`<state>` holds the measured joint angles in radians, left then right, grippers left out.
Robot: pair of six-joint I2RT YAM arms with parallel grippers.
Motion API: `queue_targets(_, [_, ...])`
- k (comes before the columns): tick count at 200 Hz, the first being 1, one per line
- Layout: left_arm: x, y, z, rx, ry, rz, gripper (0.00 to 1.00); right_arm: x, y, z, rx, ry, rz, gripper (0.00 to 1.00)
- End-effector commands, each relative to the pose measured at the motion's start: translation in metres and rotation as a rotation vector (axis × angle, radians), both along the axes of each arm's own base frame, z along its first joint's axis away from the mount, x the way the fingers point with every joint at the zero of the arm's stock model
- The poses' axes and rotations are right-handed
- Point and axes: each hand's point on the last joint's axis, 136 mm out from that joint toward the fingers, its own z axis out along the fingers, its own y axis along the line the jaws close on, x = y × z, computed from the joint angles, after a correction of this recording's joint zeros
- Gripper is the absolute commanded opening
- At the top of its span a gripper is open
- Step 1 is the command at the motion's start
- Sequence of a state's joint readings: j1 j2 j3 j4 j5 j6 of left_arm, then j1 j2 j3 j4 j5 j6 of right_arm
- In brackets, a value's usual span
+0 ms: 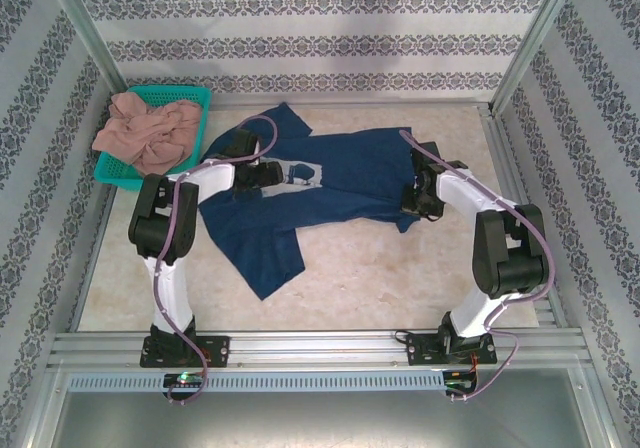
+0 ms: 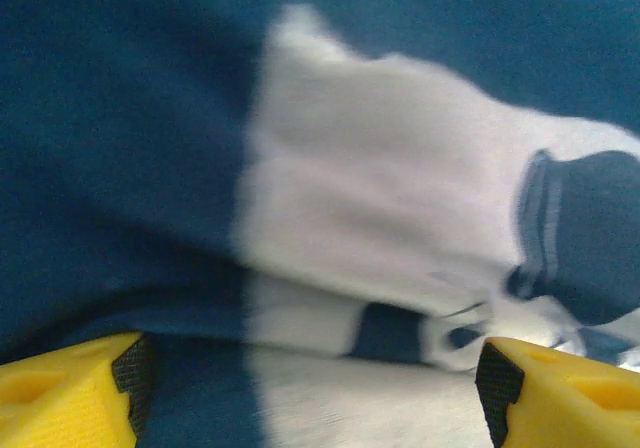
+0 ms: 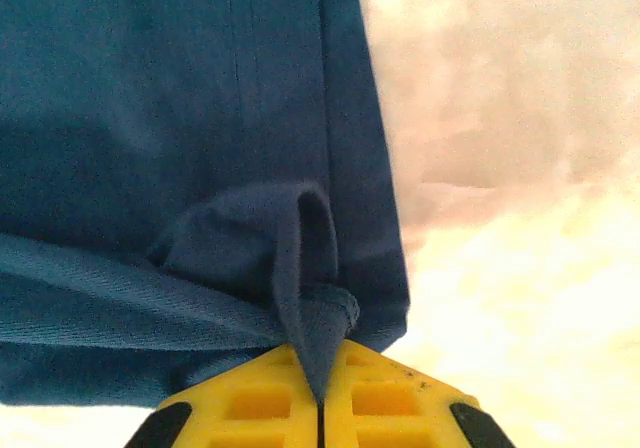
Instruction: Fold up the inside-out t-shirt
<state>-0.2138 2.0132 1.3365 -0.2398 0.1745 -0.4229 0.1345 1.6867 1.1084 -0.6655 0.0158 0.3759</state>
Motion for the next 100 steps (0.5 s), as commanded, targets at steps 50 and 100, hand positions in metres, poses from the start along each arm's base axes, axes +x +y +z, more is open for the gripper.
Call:
queue_targets(50, [-0.104,-0.132,0.061,-0.018,-0.162,-0.437,0.87,-0.039,0.012,-0.002,0.060,0.042,0.031,0.42])
queue_targets(100, [-0.116,-0.176,0.045,-0.070,-0.205,-0.593,0.85,-0.035,0.035,-0.020,0.104,-0.008,-0.008,0.50])
